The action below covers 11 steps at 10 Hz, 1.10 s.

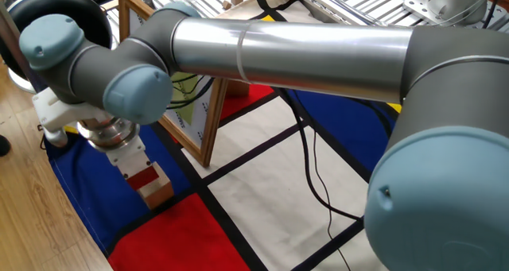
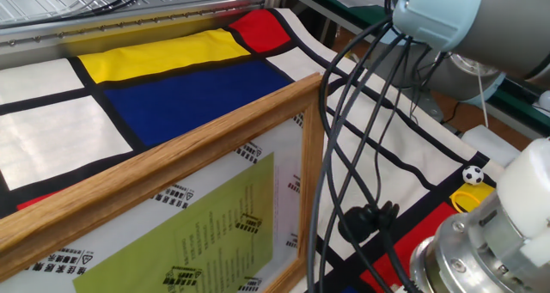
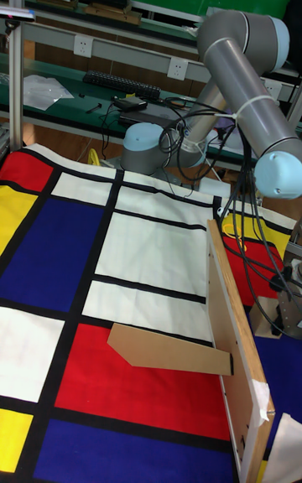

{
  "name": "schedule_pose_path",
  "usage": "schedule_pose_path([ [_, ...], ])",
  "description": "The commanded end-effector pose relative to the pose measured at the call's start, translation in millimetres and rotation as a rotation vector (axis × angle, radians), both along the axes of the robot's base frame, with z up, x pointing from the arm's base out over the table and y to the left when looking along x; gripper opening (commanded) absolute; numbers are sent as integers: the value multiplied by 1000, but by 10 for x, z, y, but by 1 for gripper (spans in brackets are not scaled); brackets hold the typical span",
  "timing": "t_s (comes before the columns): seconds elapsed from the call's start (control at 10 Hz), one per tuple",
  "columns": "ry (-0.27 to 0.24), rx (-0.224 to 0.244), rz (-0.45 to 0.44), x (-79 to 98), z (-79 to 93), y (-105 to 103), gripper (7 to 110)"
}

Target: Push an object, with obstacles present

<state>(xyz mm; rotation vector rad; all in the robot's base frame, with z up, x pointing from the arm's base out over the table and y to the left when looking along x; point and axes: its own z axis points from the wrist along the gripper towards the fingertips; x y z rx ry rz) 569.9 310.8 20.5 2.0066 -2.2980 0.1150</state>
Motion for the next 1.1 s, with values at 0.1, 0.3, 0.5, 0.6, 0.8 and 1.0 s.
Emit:
schedule_pose_path([
  [0.1,83,17,-26,-206,15,35,7],
  [0.3,-210,58,-9,596,101,137,7],
  [0.5,-199,82,-38,925,501,264,7],
  [0.6,-192,59,-99,972,778,271,7],
  [0.8,-190,54,-226,897,1064,302,7],
  [1.0,-231,164,-390,952,1371,390,7],
])
